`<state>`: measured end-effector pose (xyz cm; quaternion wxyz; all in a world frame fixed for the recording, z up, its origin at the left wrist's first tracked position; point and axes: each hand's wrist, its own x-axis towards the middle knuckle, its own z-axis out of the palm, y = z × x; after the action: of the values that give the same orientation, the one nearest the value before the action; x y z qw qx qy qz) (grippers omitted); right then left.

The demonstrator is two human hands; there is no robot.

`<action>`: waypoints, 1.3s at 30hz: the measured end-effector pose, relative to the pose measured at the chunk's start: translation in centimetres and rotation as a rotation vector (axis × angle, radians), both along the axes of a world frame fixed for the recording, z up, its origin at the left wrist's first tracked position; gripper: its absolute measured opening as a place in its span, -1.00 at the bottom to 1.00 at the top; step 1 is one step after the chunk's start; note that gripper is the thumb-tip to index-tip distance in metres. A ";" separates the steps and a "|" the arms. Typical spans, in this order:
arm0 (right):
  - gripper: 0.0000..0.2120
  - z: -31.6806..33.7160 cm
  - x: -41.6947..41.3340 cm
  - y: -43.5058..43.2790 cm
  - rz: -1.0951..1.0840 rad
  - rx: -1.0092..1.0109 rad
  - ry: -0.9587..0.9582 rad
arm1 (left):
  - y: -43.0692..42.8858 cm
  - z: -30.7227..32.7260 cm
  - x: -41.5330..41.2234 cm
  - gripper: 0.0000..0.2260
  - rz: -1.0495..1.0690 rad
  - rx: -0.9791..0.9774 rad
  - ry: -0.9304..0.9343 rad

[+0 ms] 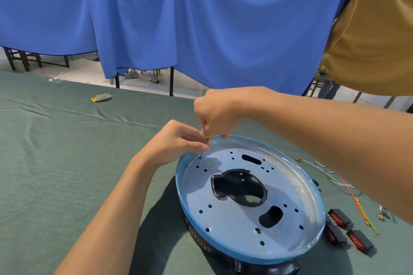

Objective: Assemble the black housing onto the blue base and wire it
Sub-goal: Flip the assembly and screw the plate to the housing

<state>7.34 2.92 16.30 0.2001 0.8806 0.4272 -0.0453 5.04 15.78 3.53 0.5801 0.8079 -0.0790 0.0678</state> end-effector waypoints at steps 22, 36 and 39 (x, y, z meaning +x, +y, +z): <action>-0.78 -12.9 -1.2 -16.4 -0.562 1.132 -0.009 | -4.0 1.5 -1.1 -0.83 0.397 0.257 0.475; -0.89 -12.5 -2.6 -17.8 -0.494 1.460 0.068 | -4.3 2.4 -3.7 -0.81 0.418 -0.155 0.505; -0.86 -11.8 -3.2 -18.3 -0.466 1.713 0.117 | -4.3 3.1 -4.3 -0.87 0.416 -0.229 0.406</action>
<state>4.16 -15.35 4.54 -0.5637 0.7887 0.1342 0.2054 0.72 11.52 6.66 0.6450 0.7331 0.2136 0.0309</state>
